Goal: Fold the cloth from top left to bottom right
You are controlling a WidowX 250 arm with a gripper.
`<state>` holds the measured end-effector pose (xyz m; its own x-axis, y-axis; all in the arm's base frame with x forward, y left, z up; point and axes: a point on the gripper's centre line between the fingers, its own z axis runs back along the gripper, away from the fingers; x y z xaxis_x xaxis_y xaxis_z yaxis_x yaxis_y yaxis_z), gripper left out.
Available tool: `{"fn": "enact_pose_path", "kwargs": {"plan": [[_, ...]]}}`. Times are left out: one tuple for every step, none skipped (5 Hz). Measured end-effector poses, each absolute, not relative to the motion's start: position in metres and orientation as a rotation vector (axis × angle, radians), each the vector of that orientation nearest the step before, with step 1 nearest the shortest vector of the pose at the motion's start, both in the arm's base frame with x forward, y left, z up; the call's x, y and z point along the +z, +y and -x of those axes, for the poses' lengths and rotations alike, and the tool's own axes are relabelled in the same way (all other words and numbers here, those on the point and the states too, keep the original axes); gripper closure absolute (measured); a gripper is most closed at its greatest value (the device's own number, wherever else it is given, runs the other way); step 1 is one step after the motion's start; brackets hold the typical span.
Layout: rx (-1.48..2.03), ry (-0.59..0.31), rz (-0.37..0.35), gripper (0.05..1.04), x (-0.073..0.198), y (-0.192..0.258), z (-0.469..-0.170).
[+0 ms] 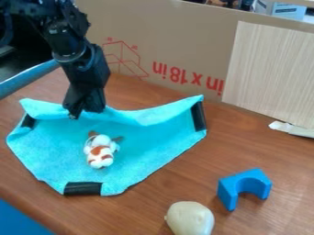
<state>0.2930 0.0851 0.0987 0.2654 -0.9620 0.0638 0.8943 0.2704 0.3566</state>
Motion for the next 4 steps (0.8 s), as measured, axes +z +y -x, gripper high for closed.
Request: {"fn": "enact_pose_path", "kwargs": {"plan": [[-1.301,-0.276,-0.278,1.030,0.100,0.072,-0.281],[-1.329,-0.274,-0.303,1.030,0.102,0.057,-0.263],[-1.340,-0.279,-0.335,1.008,0.105,0.053,-0.248],[-1.335,-0.266,-0.341,0.858,0.107,0.051,-0.245]]}}
